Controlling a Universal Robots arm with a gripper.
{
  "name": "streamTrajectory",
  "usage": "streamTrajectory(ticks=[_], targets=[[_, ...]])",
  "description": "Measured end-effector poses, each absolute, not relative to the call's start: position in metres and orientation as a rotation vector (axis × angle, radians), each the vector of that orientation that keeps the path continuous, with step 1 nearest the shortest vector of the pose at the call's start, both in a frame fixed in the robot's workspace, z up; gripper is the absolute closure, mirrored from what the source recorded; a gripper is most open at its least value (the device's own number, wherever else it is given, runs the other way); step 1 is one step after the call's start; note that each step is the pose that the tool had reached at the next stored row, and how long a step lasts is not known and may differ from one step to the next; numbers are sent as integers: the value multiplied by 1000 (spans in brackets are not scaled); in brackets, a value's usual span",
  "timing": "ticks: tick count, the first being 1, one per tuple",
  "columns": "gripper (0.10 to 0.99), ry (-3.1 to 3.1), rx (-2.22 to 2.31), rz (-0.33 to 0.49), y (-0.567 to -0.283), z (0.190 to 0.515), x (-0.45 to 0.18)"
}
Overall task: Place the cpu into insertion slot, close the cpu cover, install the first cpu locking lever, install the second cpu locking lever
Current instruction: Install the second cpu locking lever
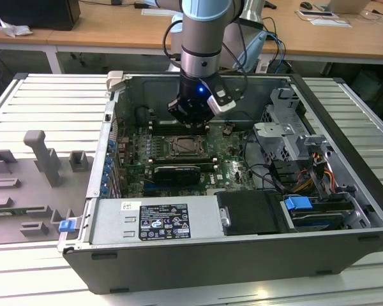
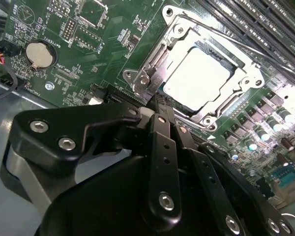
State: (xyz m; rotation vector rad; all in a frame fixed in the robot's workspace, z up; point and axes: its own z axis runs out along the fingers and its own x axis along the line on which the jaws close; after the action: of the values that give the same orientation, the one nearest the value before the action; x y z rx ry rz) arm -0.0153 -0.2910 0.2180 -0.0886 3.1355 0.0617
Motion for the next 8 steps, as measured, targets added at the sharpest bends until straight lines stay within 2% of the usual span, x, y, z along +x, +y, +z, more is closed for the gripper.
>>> streamTrajectory(ticks=[8], targets=[[980, 3135, -89, 62, -291, 249, -15]])
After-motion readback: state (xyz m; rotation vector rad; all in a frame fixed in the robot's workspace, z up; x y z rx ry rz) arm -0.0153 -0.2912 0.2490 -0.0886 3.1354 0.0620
